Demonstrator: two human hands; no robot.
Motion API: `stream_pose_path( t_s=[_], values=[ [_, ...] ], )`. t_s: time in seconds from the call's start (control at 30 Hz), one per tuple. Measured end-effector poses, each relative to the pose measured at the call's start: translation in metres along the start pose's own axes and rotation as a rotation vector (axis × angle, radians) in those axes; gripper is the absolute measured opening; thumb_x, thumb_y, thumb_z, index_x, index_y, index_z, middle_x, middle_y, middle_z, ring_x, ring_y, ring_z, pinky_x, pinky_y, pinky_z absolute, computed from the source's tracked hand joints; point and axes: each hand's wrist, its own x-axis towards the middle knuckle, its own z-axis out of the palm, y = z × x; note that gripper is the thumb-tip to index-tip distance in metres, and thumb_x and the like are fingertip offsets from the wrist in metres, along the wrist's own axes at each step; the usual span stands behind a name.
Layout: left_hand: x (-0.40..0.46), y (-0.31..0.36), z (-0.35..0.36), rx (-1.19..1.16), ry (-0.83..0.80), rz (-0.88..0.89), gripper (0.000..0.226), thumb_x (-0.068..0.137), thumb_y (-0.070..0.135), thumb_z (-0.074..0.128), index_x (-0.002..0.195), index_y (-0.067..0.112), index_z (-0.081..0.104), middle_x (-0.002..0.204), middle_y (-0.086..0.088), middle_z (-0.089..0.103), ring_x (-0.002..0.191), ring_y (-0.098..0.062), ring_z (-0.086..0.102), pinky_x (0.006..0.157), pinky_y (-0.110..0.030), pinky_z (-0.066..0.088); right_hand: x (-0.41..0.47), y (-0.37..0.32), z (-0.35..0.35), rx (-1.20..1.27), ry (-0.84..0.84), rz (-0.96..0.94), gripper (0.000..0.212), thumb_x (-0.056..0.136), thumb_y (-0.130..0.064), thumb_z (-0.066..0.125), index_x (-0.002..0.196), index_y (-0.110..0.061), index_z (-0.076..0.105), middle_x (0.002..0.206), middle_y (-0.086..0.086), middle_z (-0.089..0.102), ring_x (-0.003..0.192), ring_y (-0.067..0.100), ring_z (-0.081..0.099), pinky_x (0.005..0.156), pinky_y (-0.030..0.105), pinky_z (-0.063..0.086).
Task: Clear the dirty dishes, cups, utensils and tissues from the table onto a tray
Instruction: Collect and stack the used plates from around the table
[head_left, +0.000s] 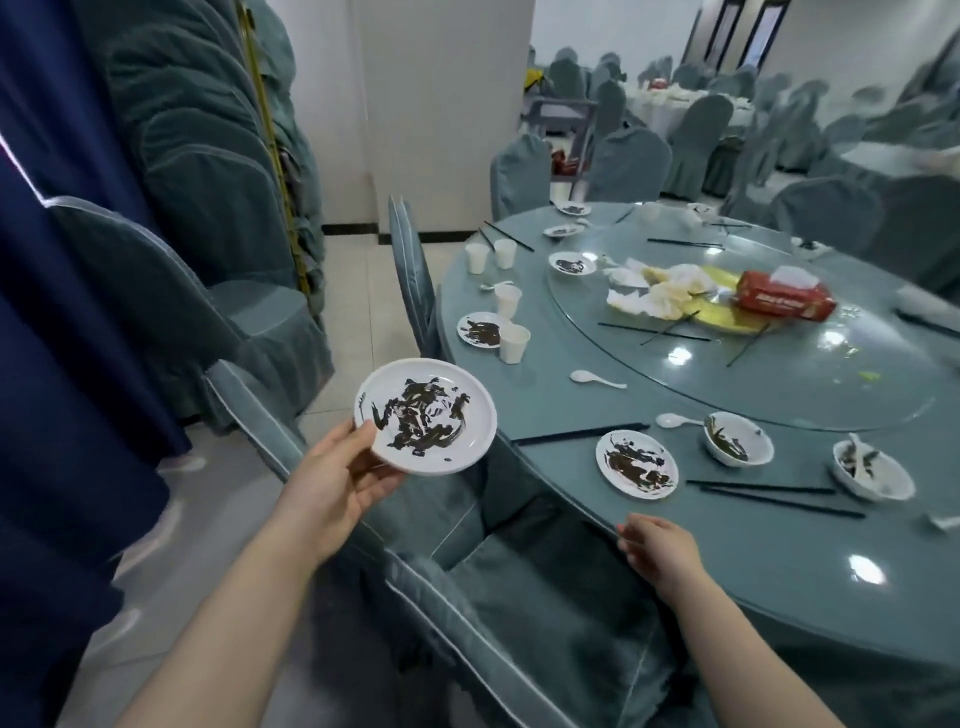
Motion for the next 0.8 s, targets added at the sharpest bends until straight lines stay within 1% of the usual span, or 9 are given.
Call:
stream_pose_path(
  t_s=[0.1,0.2,0.27,0.33,0.47,0.53,0.6,0.67,0.8],
  values=[
    [0.032,0.004,0.008,0.023,0.026,-0.025,0.014,0.096,0.016,0.051,0.104,0.018,0.062,0.089,-0.007,0.072,0.068,-0.017,0.070,0.062,-0.028,0.060,0.042,-0.004,0.009,0.029,0.083,0.120,0.014,0.094,-0.014,0.057,0.086,-0.003,0.057,0.083,0.013,0.066,0.053,0.016,0.054,0.039,0.017,0.042],
    [0.058,0.009,0.011,0.086,0.021,-0.026,0.015,0.097,0.017,0.049,0.105,0.018,0.062,0.091,-0.006,0.072,0.076,-0.018,0.067,0.068,-0.033,0.058,0.074,-0.011,0.018,0.074,0.124,0.199,0.024,0.094,-0.022,0.057,0.089,0.001,0.060,0.102,0.020,0.065,0.063,0.023,0.059,0.047,0.023,0.042],
    [0.072,0.011,0.010,0.098,0.025,-0.025,0.017,0.097,0.018,0.049,0.109,0.018,0.061,0.096,-0.007,0.071,0.081,-0.019,0.066,0.070,-0.031,0.056,0.088,-0.020,0.024,0.206,0.140,0.265,0.027,0.097,-0.024,0.052,0.115,-0.004,0.058,0.119,0.019,0.062,0.098,0.033,0.065,0.061,0.024,0.047],
    [0.081,0.010,0.006,0.098,0.025,-0.036,0.020,0.097,0.019,0.049,0.113,0.017,0.061,0.100,-0.008,0.071,0.083,-0.020,0.067,0.070,-0.030,0.057,0.098,-0.025,0.025,0.335,0.162,0.323,0.035,0.101,-0.018,0.043,0.134,-0.008,0.047,0.136,0.020,0.053,0.122,0.033,0.054,0.081,0.026,0.049],
    [0.094,0.011,0.001,0.109,0.015,-0.052,0.019,0.096,0.018,0.050,0.111,0.016,0.062,0.100,-0.009,0.071,0.077,-0.018,0.070,0.064,-0.028,0.058,0.117,-0.027,0.022,0.421,0.265,0.265,0.042,0.101,-0.009,0.030,0.140,0.004,0.034,0.142,0.023,0.043,0.129,0.033,0.047,0.107,0.031,0.039],
    [0.103,0.012,-0.001,0.111,0.016,-0.060,0.018,0.097,0.018,0.050,0.111,0.017,0.061,0.099,-0.007,0.071,0.075,-0.017,0.070,0.059,-0.025,0.058,0.115,-0.027,0.029,0.423,0.301,0.294,0.034,0.099,-0.005,0.035,0.131,0.003,0.042,0.126,0.018,0.057,0.097,0.030,0.069,0.081,0.026,0.056],
    [0.109,0.014,-0.004,0.106,0.006,-0.073,0.017,0.096,0.018,0.050,0.110,0.017,0.061,0.095,-0.005,0.072,0.073,-0.017,0.070,0.057,-0.024,0.057,0.102,-0.026,0.039,0.416,0.294,0.344,0.017,0.097,-0.003,0.042,0.113,-0.002,0.049,0.080,0.016,0.070,0.042,0.023,0.065,0.037,0.022,0.051],
    [0.114,0.016,-0.007,0.099,-0.031,-0.077,0.016,0.096,0.018,0.051,0.107,0.018,0.062,0.088,-0.003,0.074,0.069,-0.015,0.071,0.055,-0.023,0.056,0.086,-0.022,0.047,0.368,0.269,0.316,0.009,0.096,-0.002,0.044,0.103,0.000,0.050,0.047,0.012,0.063,0.032,0.019,0.059,0.028,0.018,0.041],
    [0.122,0.027,-0.020,0.087,-0.105,-0.087,0.015,0.097,0.017,0.050,0.105,0.018,0.062,0.082,-0.003,0.075,0.066,-0.014,0.071,0.053,-0.022,0.055,0.051,-0.025,0.065,0.423,0.189,0.241,0.010,0.095,-0.003,0.048,0.087,0.000,0.053,0.045,0.008,0.063,0.036,0.015,0.062,0.032,0.014,0.042]
  ],
)
